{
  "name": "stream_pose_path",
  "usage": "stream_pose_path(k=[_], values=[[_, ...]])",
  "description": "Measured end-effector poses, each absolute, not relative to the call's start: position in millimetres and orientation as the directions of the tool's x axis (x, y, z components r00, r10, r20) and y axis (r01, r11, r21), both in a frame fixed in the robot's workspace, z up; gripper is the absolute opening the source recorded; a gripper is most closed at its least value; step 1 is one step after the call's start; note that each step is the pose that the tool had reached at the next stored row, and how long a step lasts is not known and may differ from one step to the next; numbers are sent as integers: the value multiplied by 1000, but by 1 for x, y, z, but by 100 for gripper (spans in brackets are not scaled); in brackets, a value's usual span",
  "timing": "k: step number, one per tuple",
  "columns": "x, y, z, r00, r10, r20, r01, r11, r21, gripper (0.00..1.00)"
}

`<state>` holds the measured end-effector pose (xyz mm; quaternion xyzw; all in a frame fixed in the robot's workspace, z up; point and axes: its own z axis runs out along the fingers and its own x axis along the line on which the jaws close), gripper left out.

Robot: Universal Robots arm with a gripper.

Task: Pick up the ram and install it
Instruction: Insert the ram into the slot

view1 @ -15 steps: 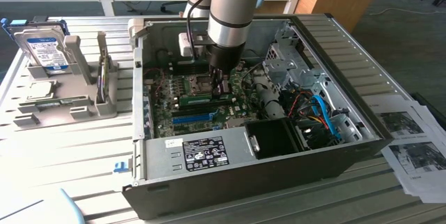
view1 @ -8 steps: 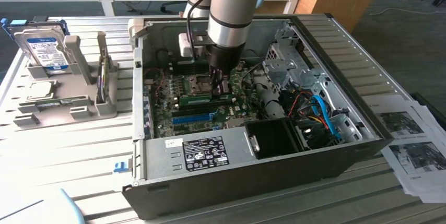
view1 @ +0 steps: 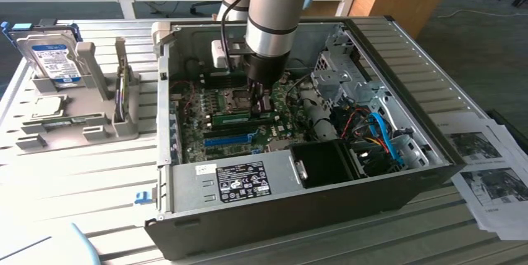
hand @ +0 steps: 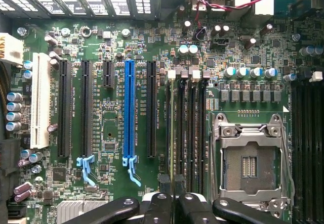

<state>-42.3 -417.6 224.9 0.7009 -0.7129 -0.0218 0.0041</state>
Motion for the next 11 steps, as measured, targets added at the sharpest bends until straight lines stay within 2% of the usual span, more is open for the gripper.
stream_pose_path(k=[11], values=[[-42, -418, 225, -17, -1000, -25, -999, 16, 37, 11]])
